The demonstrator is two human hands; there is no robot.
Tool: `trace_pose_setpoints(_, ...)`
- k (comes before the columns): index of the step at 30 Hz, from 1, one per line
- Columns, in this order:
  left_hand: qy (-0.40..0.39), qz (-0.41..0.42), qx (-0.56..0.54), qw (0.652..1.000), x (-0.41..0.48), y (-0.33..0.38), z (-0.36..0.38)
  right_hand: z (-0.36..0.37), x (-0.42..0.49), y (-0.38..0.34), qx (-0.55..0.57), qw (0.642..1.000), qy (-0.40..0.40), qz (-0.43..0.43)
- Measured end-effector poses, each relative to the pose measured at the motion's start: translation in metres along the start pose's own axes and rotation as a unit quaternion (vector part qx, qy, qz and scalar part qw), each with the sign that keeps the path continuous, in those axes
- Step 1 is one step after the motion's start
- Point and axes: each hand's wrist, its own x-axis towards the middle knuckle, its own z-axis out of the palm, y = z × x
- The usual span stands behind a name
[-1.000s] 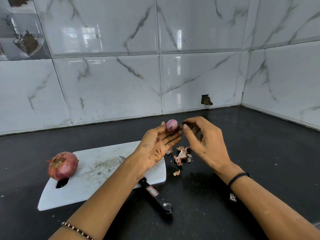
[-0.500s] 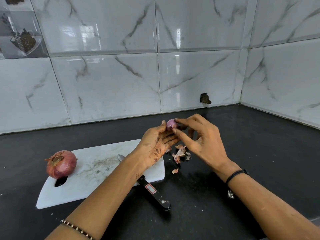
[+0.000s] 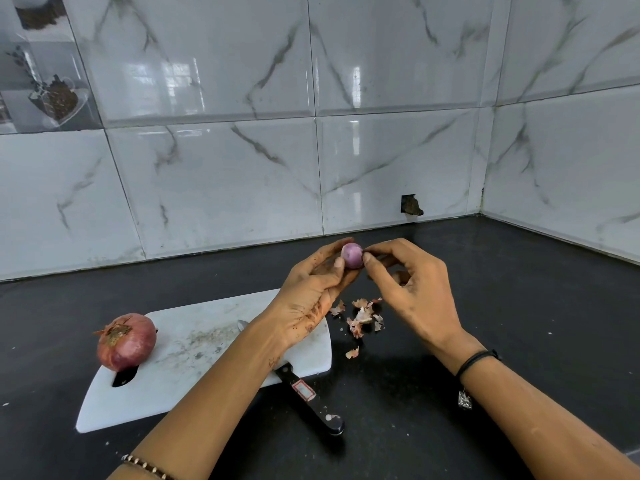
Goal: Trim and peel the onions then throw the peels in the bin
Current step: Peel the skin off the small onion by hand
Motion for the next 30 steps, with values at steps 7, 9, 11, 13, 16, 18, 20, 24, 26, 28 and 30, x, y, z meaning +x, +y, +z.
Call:
trace_pose_setpoints(7, 0.011, 0.028, 0.015, 0.999, 0.000, 0.000, 0.000, 0.000, 0.001, -0.001, -0.028, 0.999, -0.013, -0.041)
trace_pose_setpoints(9, 0.013, 0.030, 0.020, 0.999, 0.001, 0.000, -0.001, 0.000, 0.000, -0.001, -0.031, 0.999, -0.016, -0.041)
trace_pose_setpoints(11, 0.013, 0.030, 0.022, 0.999, 0.001, -0.001, -0.002, 0.000, 0.000, -0.001, -0.032, 0.998, -0.019, -0.042)
trace_pose_setpoints(13, 0.010, 0.028, 0.025, 0.999, 0.002, -0.002, -0.002, 0.000, 0.000, 0.000, -0.042, 0.998, -0.023, -0.047)
trace_pose_setpoints(16, 0.018, 0.022, 0.029, 0.999, 0.002, -0.003, -0.002, 0.000, 0.000, 0.002, -0.065, 0.996, -0.024, -0.049)
trace_pose_setpoints(18, 0.020, 0.023, 0.038, 0.999, 0.001, -0.005, -0.001, 0.000, 0.000, 0.002, -0.074, 0.996, -0.020, -0.046)
trace_pose_setpoints(20, 0.017, 0.024, 0.048, 0.998, 0.001, -0.007, -0.001, -0.001, 0.000, 0.002, -0.081, 0.996, -0.016, -0.045)
trace_pose_setpoints(24, 0.027, 0.030, 0.092, 0.995, 0.000, -0.009, 0.001, -0.001, 0.000, 0.003, -0.109, 0.991, -0.023, -0.070)
trace_pose_setpoints(26, 0.034, 0.032, 0.111, 0.993, 0.000, -0.010, 0.001, -0.003, 0.000, 0.004, -0.121, 0.989, -0.030, -0.081)
trace_pose_setpoints(28, 0.039, 0.039, 0.134, 0.989, 0.000, -0.009, 0.001, -0.004, -0.001, 0.004, -0.126, 0.987, -0.040, -0.092)
trace_pose_setpoints(30, 0.041, 0.046, 0.163, 0.985, 0.000, -0.008, 0.000, -0.004, -0.001, 0.004, -0.124, 0.986, -0.051, -0.100)
